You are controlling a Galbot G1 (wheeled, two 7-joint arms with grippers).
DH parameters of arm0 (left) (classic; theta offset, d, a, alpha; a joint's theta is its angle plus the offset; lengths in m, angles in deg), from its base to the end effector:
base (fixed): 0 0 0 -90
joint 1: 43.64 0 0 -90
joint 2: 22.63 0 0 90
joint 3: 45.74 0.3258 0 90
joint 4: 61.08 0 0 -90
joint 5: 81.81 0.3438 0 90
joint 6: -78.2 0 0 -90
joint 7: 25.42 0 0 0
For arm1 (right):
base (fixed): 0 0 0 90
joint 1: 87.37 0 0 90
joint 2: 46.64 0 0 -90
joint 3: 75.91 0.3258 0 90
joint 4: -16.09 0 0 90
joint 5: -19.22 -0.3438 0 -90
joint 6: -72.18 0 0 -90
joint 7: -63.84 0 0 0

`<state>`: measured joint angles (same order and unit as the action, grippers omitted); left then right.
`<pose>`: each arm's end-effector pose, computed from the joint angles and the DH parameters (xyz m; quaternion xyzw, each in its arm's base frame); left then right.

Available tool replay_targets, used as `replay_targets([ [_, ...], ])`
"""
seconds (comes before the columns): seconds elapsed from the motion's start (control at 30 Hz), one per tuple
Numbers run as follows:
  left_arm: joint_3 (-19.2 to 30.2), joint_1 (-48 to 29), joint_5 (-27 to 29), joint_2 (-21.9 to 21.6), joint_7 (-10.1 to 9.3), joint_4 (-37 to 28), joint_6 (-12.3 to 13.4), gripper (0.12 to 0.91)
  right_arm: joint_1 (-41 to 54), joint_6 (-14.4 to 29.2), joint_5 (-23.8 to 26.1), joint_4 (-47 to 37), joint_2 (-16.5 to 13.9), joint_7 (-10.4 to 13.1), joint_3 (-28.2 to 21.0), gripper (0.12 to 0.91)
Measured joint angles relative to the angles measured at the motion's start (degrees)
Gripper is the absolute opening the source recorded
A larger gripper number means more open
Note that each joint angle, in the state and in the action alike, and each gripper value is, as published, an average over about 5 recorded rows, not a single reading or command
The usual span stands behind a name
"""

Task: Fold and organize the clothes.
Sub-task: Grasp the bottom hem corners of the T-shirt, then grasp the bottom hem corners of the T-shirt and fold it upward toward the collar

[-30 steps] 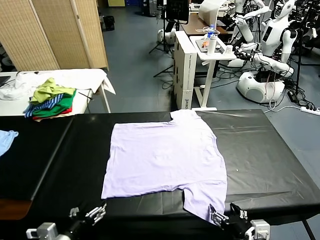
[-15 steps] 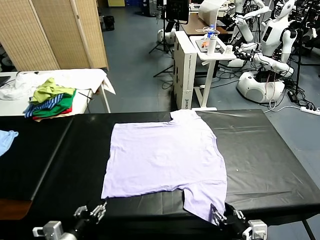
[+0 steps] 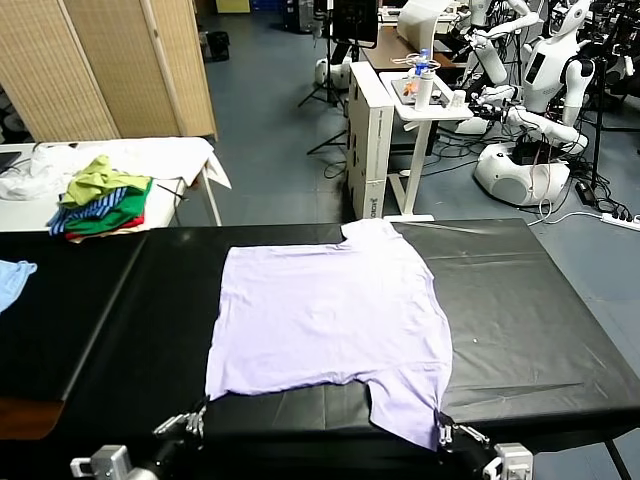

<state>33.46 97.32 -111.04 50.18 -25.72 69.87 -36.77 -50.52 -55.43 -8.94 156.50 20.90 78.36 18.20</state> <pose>0.0973 0.0762 -0.2495 -0.0377 -0.9523 0.0753 0.2932 0.0909 -0.0378 -0.2050 0.0299 -0.9298 -0.0037 0.3668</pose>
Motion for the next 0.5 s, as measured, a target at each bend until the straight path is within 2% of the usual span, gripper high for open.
replay_targets([
  [0.1,-0.8,2.2,0.4,-0.6,0.01,1.3,0.2,0.145,-0.1,1.1,-0.6,0.6,-0.3,-0.8,0.5,0.14],
  [0.23,-1.7,4.1,0.4,-0.7,0.08,2.8,1.0,0.145,0.6,4.4,-1.7,1.0,-0.9,-3.0,1.3,0.14],
  [0.33,-1.9,4.1,0.0,-0.3,0.11,3.3,2.2,0.145,2.0,7.6,-2.9,0.6,-1.6,-4.4,1.6,0.14],
  [0.5,-1.9,2.3,-1.3,0.9,-0.15,3.2,3.5,0.145,6.4,11.5,-6.1,-1.5,-3.2,-5.6,1.0,0.14],
])
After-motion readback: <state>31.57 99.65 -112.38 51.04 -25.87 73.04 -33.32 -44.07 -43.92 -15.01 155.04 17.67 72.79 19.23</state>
